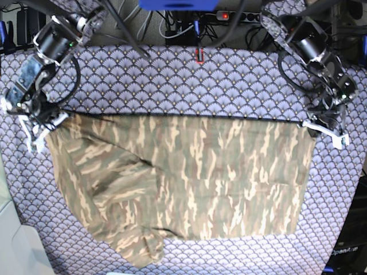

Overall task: Fold the T-shirt properly
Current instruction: 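Drag the shirt by its fold edge with both grippers, away from the hem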

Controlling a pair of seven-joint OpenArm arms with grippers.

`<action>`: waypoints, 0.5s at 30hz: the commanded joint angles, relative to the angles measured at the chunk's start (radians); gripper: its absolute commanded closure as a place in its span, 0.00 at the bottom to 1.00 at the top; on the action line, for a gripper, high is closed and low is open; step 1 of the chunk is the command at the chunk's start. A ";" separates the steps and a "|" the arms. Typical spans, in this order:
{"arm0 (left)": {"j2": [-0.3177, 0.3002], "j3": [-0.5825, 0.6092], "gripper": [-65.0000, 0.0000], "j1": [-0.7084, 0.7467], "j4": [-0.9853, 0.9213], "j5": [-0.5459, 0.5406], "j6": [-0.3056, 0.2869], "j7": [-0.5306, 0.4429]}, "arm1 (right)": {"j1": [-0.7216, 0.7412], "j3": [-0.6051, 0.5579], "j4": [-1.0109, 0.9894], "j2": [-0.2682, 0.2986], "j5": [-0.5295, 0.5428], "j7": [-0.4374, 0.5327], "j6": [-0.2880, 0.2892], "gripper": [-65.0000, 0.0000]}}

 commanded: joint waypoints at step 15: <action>-0.022 -0.001 1.00 0.064 0.169 0.030 0.009 0.153 | -0.092 -0.001 0.107 -0.001 -0.018 -0.013 -0.004 1.00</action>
